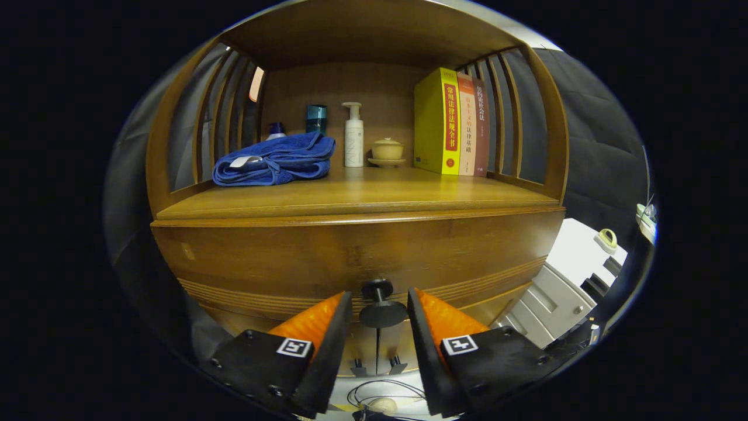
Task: Pull open the drawer, take out the items inside it, and place them on the countertop above the cabinet.
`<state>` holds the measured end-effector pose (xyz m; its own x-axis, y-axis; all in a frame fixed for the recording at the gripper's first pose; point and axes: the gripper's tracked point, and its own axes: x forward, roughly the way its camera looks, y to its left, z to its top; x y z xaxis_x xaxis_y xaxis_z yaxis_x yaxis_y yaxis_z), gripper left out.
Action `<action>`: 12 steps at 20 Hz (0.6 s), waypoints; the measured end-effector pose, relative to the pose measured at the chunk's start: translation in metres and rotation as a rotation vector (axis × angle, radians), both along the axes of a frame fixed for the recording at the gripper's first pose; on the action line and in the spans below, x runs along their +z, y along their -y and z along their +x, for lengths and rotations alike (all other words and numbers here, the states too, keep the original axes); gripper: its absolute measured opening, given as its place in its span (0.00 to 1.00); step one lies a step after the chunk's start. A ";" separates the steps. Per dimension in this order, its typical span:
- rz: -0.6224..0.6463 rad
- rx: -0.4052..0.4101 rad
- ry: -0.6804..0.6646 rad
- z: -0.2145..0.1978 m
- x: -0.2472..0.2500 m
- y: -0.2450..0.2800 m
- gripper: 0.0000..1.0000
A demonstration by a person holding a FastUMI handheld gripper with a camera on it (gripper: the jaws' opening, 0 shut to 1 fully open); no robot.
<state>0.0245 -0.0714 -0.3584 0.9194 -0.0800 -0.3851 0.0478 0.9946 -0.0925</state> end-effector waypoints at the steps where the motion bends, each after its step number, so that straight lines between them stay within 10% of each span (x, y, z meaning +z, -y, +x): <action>1: 0.010 -0.007 0.001 -0.001 0.000 0.000 0.59; 12: 0.017 -0.002 -0.027 0.000 -0.009 0.001 0.46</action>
